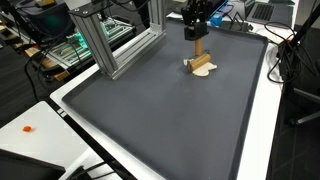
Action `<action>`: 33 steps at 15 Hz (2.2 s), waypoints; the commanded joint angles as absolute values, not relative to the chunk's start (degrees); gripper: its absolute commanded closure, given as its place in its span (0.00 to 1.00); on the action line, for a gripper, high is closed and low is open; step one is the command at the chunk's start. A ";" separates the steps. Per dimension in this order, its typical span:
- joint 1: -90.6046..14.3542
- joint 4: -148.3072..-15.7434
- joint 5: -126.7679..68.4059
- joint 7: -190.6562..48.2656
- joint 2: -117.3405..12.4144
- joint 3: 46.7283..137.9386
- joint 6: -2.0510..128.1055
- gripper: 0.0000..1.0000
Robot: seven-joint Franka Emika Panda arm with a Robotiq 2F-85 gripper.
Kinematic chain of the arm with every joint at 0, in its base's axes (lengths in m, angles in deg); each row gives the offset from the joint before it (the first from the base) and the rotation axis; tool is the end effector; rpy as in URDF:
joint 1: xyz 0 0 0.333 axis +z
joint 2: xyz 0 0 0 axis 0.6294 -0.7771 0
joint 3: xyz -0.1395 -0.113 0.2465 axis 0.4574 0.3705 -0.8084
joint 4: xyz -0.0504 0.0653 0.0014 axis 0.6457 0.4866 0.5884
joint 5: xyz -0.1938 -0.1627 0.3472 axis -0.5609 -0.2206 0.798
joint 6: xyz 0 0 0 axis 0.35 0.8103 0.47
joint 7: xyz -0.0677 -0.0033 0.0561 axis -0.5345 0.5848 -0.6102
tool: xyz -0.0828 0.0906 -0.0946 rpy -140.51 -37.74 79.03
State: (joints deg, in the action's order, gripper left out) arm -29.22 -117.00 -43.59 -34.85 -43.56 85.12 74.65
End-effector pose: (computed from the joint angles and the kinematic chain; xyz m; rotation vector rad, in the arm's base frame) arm 0.5805 0.1308 0.2506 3.0161 -0.3830 0.3945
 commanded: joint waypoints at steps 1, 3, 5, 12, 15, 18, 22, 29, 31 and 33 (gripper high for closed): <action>-28.98 -119.95 -39.91 -37.34 -45.37 83.91 70.75 0.77; -29.02 -119.95 -39.64 -37.71 -45.09 83.64 69.46 0.77; -29.15 -120.14 -39.01 -38.66 -44.65 83.33 68.50 0.77; -29.29 -119.21 -35.88 -41.74 -43.10 82.41 61.41 0.77; -29.40 -118.59 -37.88 -38.81 -43.63 82.86 63.85 0.77; -29.48 -118.73 -40.26 -36.46 -43.88 83.45 68.00 0.77; -29.33 -119.40 -44.89 -32.18 -44.95 84.25 73.17 0.77; -28.88 -119.25 -55.74 -22.05 -47.44 86.35 80.81 0.77; -28.62 -119.14 -58.45 -19.44 -48.05 87.24 82.36 0.77; -28.81 -118.90 -62.05 -15.26 -48.63 87.82 83.96 0.77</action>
